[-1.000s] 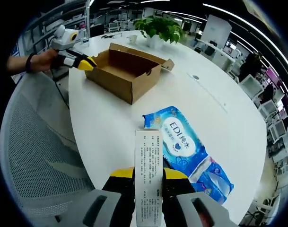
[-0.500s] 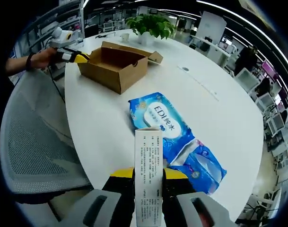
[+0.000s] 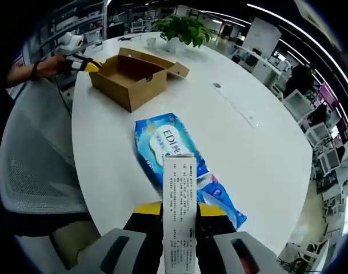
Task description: Operate the shoe box by opening the lid, removing the specified soft item, and placing it in the target area until the item is outside and the box remains undamaged.
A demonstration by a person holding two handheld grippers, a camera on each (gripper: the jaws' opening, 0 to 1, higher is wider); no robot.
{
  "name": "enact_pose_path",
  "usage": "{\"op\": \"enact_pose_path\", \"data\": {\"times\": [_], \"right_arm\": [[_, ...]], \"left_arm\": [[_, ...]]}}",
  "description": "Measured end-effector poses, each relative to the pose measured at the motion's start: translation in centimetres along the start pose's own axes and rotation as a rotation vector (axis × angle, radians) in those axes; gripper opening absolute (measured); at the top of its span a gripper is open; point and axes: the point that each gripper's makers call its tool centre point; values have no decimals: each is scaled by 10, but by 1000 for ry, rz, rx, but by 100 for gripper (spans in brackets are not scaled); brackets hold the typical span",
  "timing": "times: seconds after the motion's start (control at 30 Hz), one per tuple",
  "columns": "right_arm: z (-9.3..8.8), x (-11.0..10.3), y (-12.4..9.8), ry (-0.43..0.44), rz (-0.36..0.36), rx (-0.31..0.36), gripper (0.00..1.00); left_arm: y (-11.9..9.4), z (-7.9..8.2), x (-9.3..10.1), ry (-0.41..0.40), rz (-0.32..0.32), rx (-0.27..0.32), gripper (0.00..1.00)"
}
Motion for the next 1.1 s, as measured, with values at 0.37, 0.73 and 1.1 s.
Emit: {"op": "enact_pose_path", "data": {"times": [0.37, 0.73, 1.1], "right_arm": [[18, 29, 11, -115, -14, -31, 17], [29, 56, 25, -289, -30, -117, 17], [26, 77, 53, -413, -14, -204, 17]], "left_arm": [[-1, 2, -8, -11, 28, 9, 19], [-3, 3, -13, -23, 41, 16, 20], [-4, 3, -17, -29, 56, 20, 20]]}}
Point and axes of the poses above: the point that each gripper's makers call its tool centre point, and the gripper's own axes: y roughly forward along the fingers, x roughly to its right, z roughly out of its top
